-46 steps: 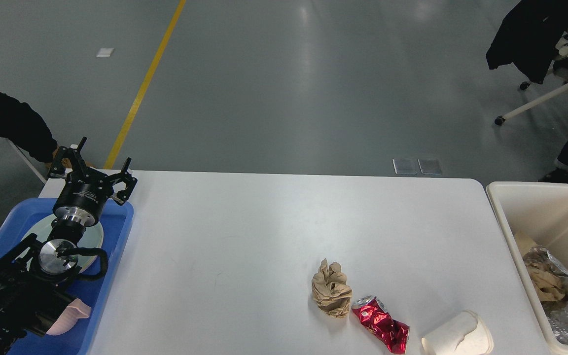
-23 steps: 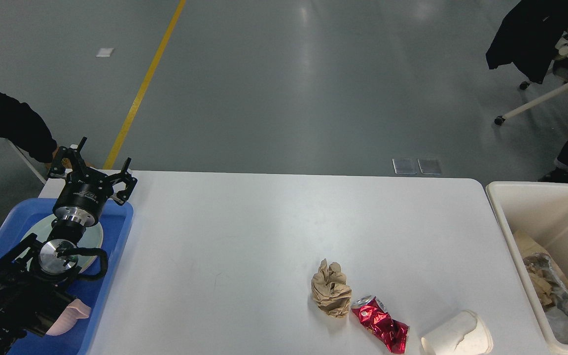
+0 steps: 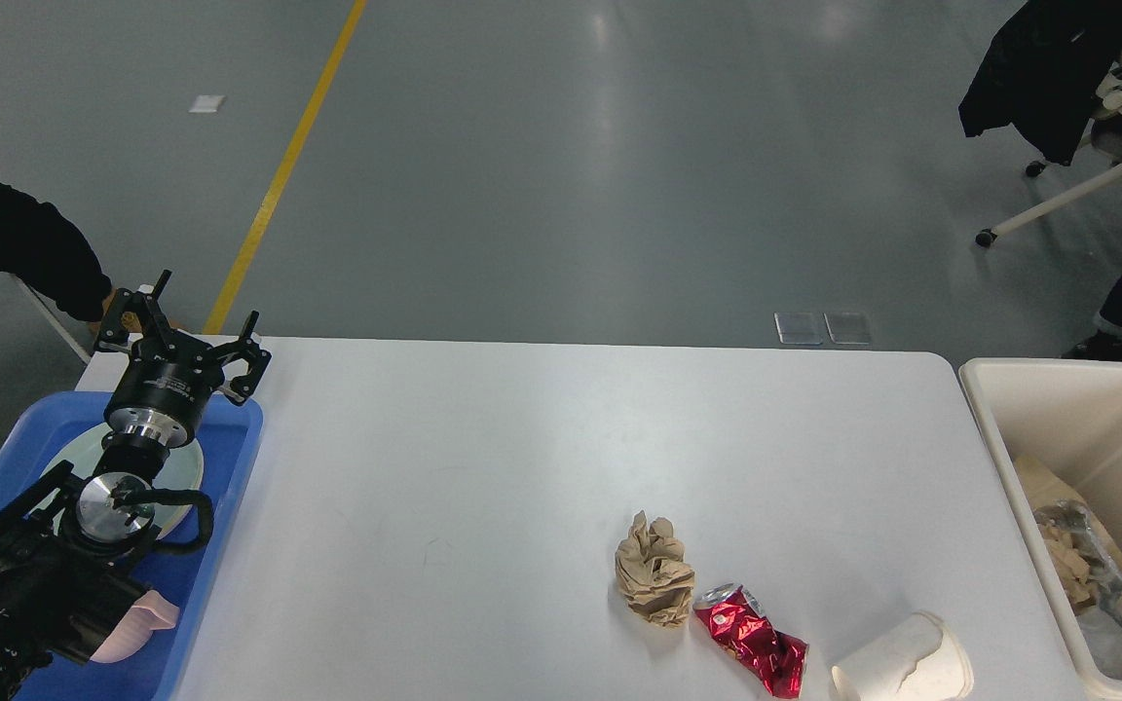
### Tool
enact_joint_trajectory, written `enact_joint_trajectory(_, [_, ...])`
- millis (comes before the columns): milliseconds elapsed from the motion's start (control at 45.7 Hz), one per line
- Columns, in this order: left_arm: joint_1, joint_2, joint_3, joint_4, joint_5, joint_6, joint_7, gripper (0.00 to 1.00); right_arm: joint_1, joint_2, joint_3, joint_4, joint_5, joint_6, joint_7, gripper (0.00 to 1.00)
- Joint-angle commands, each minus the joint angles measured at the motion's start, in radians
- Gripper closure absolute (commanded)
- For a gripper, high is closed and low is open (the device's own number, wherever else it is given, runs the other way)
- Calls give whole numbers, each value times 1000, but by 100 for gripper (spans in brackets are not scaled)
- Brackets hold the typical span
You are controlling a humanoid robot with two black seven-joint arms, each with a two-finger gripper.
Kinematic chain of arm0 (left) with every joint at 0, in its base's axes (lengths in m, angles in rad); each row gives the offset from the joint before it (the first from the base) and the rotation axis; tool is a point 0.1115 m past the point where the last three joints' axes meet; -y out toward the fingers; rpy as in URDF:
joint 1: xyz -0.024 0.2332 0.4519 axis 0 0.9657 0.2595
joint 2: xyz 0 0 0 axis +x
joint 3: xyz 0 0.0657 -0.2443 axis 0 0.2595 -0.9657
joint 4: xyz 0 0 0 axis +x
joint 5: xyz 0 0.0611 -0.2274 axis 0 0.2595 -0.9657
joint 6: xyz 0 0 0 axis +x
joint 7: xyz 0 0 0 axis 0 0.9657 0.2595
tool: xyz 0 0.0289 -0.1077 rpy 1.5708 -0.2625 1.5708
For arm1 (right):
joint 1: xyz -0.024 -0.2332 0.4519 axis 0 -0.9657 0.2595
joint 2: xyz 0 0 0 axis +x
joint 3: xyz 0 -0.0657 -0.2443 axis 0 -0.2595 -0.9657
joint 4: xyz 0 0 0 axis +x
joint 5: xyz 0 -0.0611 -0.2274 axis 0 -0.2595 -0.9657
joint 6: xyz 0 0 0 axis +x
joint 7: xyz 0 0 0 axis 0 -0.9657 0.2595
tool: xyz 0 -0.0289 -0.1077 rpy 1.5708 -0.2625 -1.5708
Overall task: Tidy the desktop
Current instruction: 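Raise the right gripper out of the bin toward the far side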
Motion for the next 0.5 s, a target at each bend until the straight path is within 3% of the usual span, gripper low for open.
enact_joint_trajectory(0, [0, 0, 0, 0, 0, 0, 0, 4, 142, 162, 4, 45, 6, 5, 0, 0])
enact_joint_trajectory(175, [0, 0, 0, 0, 0, 0, 0, 4, 263, 374, 30, 131, 10, 5, 3, 0])
enact_joint_trajectory(481, [0, 0, 0, 0, 0, 0, 0, 4, 251, 623, 62, 235, 10, 5, 2, 0])
